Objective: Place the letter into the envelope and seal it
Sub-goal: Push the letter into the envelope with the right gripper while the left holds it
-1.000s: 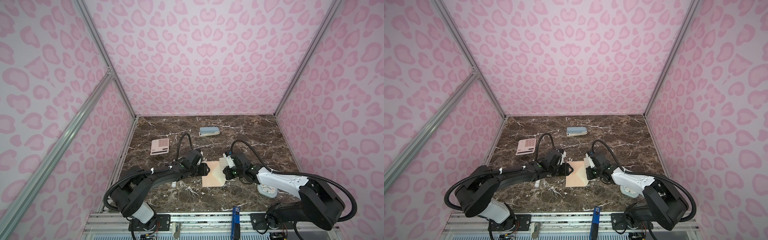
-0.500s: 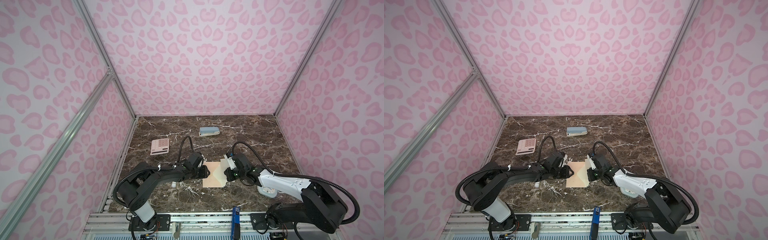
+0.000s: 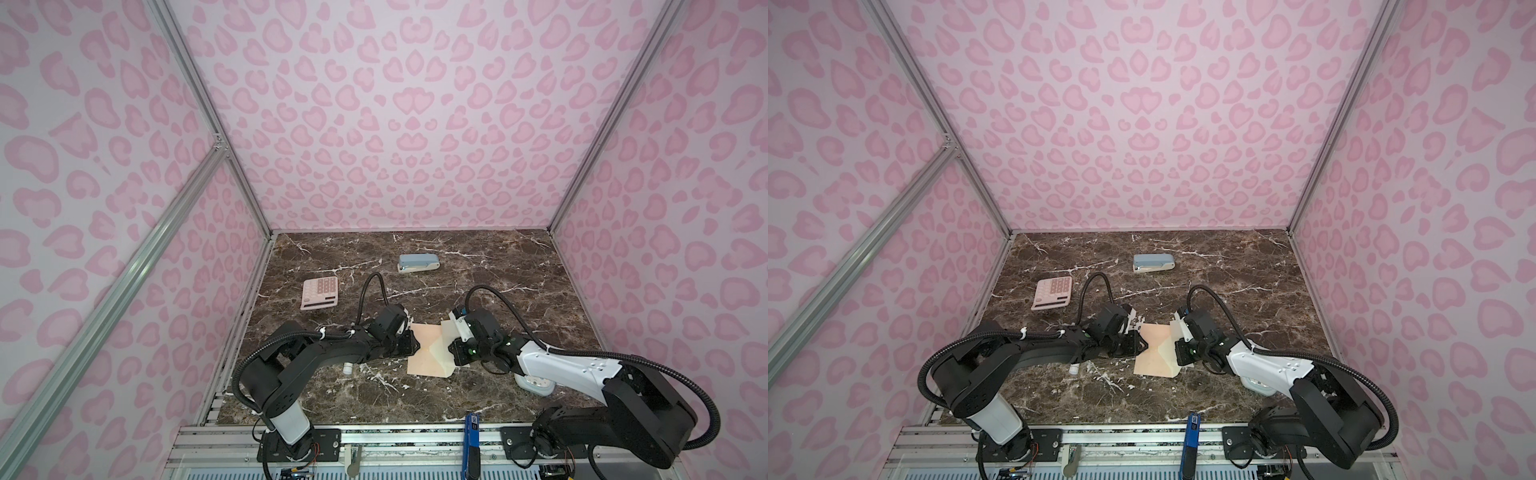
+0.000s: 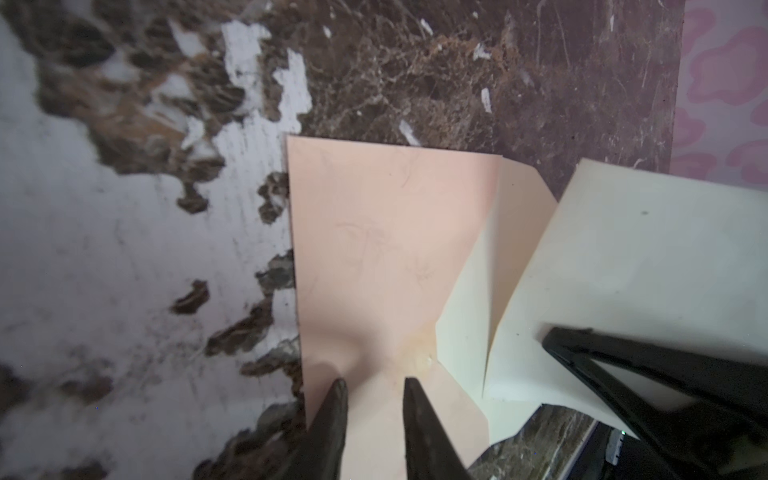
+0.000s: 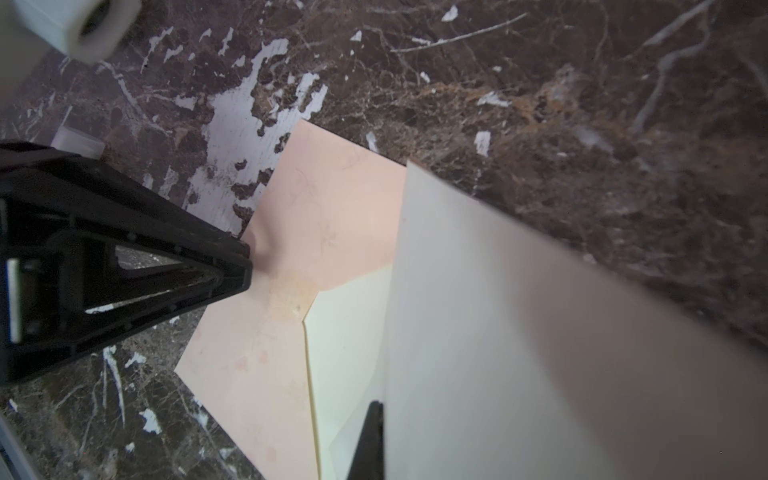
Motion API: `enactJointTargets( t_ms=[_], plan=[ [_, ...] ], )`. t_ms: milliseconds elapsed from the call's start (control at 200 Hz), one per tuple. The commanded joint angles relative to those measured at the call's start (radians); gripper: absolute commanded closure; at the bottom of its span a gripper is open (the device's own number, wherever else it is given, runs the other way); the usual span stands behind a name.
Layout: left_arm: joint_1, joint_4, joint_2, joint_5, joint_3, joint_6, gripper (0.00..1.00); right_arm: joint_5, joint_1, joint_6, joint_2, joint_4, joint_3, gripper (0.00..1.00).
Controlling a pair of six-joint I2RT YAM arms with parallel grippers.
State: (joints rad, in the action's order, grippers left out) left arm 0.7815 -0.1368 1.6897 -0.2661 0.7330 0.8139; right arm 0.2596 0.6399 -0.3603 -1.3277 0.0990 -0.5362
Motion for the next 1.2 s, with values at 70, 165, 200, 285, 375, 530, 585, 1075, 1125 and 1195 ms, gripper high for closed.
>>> enactJointTargets(
  t_ms=[70,165,200,285,375,530,585,1075,1125,1195],
  plan=[
    [0.0,0.085,0.023,0.012,-0.001,0.013,0.75,0.0,0.013,-0.006,0.007,-0.006,0.011,1.0],
    [0.001,0.089,0.034,0.014,0.002,0.015,0.77,0.004,0.017,-0.002,0.013,0.002,0.012,1.0],
    [0.001,0.089,0.037,0.013,0.003,0.017,0.77,0.004,0.018,0.003,0.016,0.007,0.01,1.0],
    [0.001,0.092,0.044,0.014,0.008,0.018,0.77,0.003,0.02,0.016,0.024,0.024,0.006,1.0],
    [0.0,0.101,0.048,0.016,0.012,0.016,0.78,-0.009,0.023,0.034,0.041,0.047,0.009,1.0],
    [0.001,0.114,0.051,0.021,0.021,0.013,0.79,-0.023,0.023,0.049,0.073,0.076,0.017,1.0],
    [0.001,0.114,0.054,0.019,0.024,0.013,0.79,-0.02,0.022,0.049,0.072,0.077,0.022,1.0],
    [-0.001,0.113,0.061,0.021,0.022,0.019,0.81,-0.013,0.063,0.001,0.021,0.002,0.057,1.0],
    [-0.002,0.112,0.061,0.021,0.02,0.018,0.81,-0.014,0.065,-0.005,0.022,-0.005,0.059,1.0],
    [-0.001,0.109,0.061,0.022,0.017,0.02,0.82,-0.015,0.065,-0.023,0.028,-0.014,0.067,1.0]
  ],
)
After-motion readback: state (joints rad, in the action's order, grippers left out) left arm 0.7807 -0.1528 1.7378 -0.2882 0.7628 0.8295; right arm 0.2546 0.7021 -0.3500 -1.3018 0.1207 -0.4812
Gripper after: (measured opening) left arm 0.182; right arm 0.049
